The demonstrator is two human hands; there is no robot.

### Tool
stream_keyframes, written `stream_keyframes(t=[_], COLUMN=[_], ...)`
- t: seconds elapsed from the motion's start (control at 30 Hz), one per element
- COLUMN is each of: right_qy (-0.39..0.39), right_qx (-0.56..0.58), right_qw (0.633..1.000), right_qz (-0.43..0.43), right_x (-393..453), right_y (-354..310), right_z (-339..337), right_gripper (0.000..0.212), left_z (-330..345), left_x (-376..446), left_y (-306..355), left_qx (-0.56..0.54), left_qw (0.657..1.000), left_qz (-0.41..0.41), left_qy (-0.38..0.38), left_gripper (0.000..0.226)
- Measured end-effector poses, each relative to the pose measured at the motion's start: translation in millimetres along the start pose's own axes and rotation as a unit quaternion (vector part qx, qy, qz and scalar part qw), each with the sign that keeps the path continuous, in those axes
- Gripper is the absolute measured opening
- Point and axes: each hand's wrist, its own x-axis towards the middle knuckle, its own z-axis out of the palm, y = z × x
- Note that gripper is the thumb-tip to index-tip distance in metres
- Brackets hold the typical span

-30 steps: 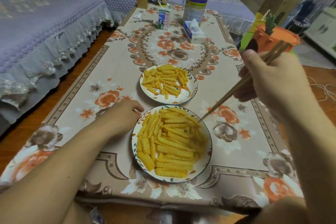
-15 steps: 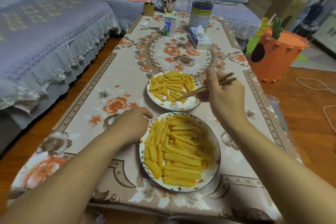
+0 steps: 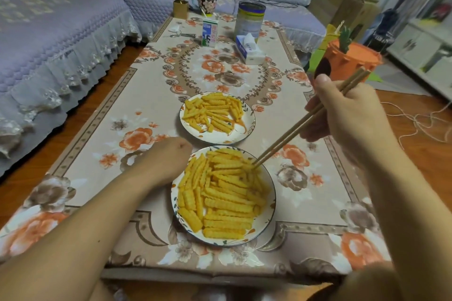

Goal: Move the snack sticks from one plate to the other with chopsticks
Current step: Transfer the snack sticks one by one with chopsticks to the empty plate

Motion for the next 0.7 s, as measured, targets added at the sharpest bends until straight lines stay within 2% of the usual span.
stream_keyframes(t=[0.17,0.43,0.5,0.6,0.7], right_qy=[-0.028,-0.067,-0.054,0.013,0.05], right_qx=[-0.094,-0.082,-0.056,0.038,0.105], right_qw=[0.995,0.994,0.996,0.998,0.993], right_qz=[0.011,0.031,0.038,0.042,0.019], right_x=[-12.3,-8.0,-3.2,8.7,18.0], right_y=[0.4,8.6,8.0,10.1,19.1], right_z=[-7.4,-3.0,-10.6,-19.4,-3.3], right_gripper=[0.052,0.051,0.05,0.043,0.037], left_z=[4.4,4.6,4.3,2.2,1.2], left_x=[4.0,-1.0,-1.7,-2.7,-2.0], left_y=[-7.0,-2.4,-0.7,0.0,-1.1], left_qx=[0.083,-0.002,-0.01,-0.018,-0.01], left_qw=[0.996,1.0,1.0,1.0,1.0], left_qz=[0.036,0.013,0.01,0.0,-0.006], left_qy=[-0.01,0.011,0.014,0.018,0.01], left_gripper=[0.057,0.057,0.056,0.053,0.054])
